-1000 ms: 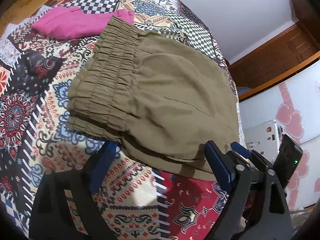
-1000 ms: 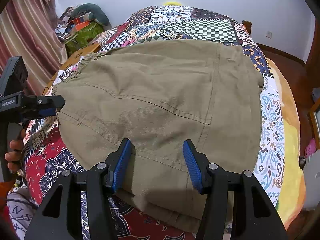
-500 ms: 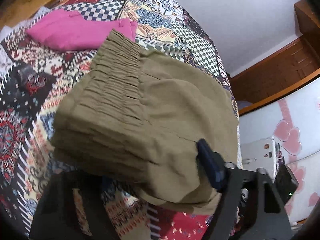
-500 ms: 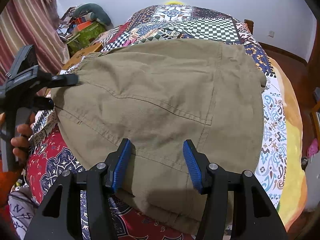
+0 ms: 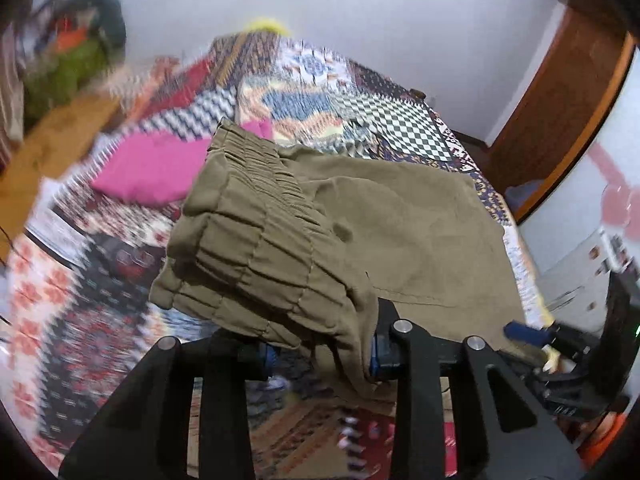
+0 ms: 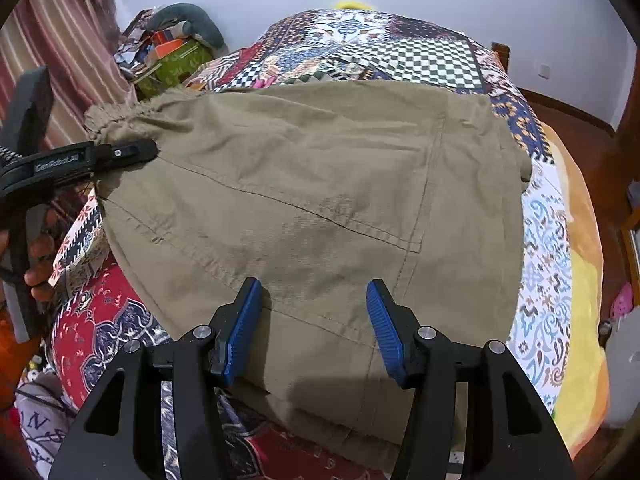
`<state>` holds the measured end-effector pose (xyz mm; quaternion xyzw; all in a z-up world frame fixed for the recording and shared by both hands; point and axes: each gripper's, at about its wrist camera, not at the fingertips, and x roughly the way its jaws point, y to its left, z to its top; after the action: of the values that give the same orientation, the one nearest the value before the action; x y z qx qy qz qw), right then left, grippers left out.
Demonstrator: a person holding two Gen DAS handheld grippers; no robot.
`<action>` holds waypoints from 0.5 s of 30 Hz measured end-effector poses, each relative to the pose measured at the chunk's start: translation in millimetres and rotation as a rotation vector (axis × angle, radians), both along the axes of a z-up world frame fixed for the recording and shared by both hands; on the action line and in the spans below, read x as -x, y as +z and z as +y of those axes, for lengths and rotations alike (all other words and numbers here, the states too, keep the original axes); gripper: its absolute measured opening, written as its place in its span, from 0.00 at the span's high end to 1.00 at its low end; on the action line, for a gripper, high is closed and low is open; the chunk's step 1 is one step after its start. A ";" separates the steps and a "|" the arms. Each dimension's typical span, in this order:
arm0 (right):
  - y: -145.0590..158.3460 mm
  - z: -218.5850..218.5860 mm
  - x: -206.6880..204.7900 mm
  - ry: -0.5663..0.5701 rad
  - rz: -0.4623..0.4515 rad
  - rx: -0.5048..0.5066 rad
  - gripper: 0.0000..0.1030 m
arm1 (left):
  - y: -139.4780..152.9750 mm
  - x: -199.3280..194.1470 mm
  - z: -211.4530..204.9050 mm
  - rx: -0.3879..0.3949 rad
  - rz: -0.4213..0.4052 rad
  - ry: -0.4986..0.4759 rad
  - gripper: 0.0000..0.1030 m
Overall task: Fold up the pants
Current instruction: 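Grasp the elastic waistband with the left tool and lift it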
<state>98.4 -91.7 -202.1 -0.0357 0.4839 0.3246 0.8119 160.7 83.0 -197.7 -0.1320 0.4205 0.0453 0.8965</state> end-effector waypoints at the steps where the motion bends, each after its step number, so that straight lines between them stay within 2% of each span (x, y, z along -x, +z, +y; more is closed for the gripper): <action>1: 1.0 3.4 0.1 0.009 -0.002 -0.002 0.51 | 4.6 5.8 3.0 -0.030 -0.009 0.006 0.68; 9: 10.3 43.9 4.8 0.121 -0.017 -0.018 0.51 | 21.7 45.0 23.8 -0.143 -0.037 0.083 0.69; 15: 29.0 64.3 1.0 0.144 -0.046 -0.017 0.51 | 35.6 55.0 15.9 -0.252 -0.083 0.062 0.69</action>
<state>97.4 -27.4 -173.1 -0.0709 0.4585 0.3852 0.7977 105.8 98.9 -162.1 -0.0332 0.3698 0.1198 0.9208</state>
